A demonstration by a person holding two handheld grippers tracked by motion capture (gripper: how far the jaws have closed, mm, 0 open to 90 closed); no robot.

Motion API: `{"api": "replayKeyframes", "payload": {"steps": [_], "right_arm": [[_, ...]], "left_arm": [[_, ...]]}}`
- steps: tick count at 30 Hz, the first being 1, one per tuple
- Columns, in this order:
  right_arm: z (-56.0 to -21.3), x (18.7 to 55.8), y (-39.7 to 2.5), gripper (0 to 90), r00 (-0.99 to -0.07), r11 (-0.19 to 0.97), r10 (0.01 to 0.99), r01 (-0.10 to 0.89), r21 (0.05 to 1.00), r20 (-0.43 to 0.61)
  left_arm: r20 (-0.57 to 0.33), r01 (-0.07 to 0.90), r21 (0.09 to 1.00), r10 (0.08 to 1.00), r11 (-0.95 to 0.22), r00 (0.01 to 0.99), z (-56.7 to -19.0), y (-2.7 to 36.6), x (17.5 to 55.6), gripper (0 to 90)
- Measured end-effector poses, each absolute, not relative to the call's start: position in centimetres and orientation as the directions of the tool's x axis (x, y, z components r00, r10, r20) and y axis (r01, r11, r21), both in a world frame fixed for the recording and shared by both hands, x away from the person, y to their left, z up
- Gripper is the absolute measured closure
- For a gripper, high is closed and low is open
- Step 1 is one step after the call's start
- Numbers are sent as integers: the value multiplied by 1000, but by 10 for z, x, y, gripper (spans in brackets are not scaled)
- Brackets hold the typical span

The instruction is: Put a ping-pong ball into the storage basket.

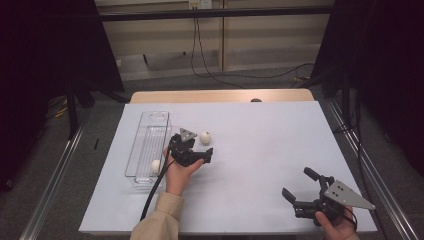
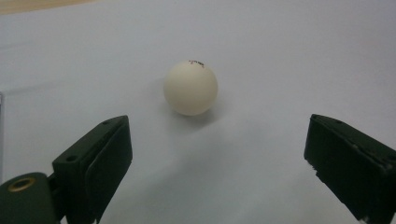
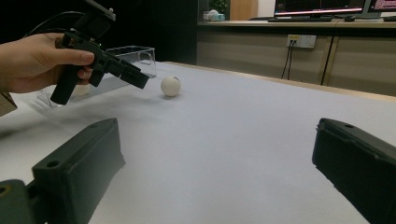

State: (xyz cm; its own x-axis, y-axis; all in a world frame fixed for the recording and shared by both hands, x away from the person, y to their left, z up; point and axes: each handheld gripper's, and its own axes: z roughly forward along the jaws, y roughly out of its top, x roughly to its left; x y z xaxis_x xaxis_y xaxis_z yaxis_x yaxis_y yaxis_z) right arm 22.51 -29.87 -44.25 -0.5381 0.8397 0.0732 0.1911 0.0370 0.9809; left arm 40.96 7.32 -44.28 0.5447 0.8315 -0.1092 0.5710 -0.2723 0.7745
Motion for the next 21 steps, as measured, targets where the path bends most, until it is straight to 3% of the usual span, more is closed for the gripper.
{"api": "replayKeyframes", "payload": {"steps": [21], "right_arm": [[-442, 225, -299, 10, -541, 40, 838, 188, 981, 69]], "left_arm": [[-113, 578, 774, 841, -260, 529, -446, 73, 417, 79]]}}
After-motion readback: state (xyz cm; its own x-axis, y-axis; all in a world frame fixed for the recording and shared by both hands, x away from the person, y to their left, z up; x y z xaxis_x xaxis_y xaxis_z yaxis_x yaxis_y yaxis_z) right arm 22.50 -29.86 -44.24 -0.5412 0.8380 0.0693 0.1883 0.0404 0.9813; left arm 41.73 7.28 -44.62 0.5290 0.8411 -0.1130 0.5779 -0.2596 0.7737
